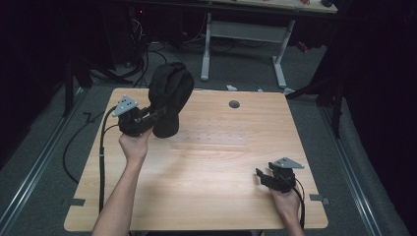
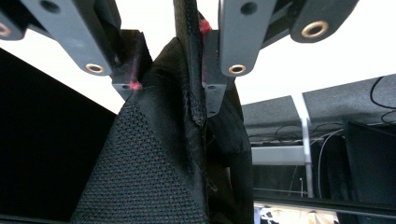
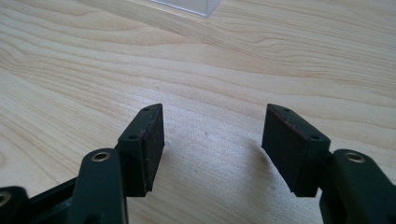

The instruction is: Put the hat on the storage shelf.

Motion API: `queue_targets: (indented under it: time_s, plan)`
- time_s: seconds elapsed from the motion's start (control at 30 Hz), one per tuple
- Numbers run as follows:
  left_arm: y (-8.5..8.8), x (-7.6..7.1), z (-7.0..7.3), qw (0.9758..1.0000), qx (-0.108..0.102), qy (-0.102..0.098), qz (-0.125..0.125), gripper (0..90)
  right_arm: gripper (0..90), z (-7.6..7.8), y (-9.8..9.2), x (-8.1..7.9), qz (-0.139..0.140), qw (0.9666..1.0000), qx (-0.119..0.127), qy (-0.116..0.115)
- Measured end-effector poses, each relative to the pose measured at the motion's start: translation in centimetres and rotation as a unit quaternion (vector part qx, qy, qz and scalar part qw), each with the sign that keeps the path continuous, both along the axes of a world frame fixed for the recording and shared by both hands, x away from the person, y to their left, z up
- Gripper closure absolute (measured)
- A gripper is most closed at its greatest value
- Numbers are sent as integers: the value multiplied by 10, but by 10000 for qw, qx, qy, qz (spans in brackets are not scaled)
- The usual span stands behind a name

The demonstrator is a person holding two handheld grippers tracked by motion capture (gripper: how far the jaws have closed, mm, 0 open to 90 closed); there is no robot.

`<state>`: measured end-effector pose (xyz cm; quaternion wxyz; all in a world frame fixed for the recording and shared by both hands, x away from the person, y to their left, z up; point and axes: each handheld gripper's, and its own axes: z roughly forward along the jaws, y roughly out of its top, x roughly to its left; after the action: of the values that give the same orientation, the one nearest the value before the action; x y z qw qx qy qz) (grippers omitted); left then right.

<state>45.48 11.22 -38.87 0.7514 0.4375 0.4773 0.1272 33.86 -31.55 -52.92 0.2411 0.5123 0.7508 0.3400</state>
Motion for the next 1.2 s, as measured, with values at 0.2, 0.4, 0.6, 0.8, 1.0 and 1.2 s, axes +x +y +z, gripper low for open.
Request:
queue_targets:
  time_s: [0.2,0.4,0.6,0.8,1.0,1.2]
  plan:
    - [-5,4,-6,9999,104,-3,45,683,389,0,0,0,0,10000,-8,-6]
    - [-9,6,-14,9998,204,5,60,681,388,0,1,0,25,10000,-7,2]
    - [-11,7,-25,9998,178,58,69,679,385,0,1,0,13,10000,-14,14]
    - [-13,6,-38,9996,233,130,39,673,381,0,1,0,29,10000,-27,48]
    - [-5,3,-40,9994,171,267,104,651,380,0,2,1,40,9999,-59,71]
    - [2,0,-40,9986,124,497,120,631,380,-1,2,1,44,9999,-65,98]
